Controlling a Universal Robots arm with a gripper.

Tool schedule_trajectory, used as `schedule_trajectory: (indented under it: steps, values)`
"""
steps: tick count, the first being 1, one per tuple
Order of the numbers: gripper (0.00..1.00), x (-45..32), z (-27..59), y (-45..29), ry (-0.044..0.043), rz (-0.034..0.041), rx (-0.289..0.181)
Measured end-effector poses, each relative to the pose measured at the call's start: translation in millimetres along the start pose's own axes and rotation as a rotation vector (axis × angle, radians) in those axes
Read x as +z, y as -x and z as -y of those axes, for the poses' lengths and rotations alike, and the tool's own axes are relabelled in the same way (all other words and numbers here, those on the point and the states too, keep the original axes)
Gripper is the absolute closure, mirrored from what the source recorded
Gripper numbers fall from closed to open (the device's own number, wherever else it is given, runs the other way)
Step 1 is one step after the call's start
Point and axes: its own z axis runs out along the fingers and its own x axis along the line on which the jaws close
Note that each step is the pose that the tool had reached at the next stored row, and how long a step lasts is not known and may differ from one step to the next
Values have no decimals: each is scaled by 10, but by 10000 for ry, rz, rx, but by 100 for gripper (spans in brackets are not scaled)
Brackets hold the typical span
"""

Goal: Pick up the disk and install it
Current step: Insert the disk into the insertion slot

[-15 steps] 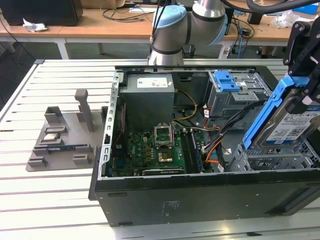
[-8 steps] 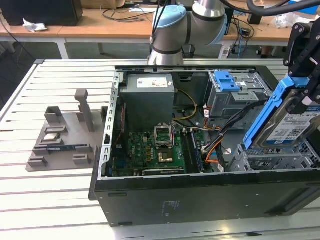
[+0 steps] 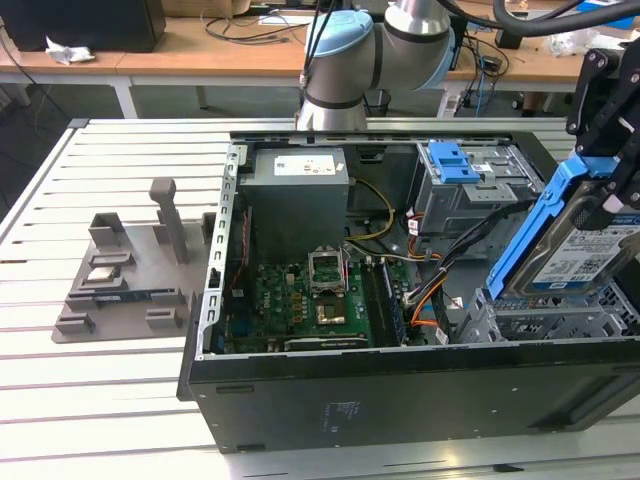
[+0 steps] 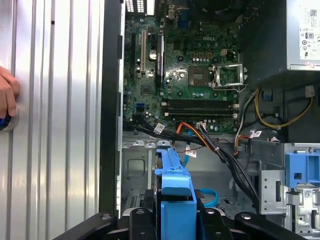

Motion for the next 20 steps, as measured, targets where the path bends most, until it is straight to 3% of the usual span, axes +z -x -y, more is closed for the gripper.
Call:
schedule_trajectory:
  steps: [5,17,20]
  values:
    - [64,26,-5,0,0,-50,2]
    - [64,267,6,-8,1,-51,19]
    - [64,361,11,-10,0,-50,18]
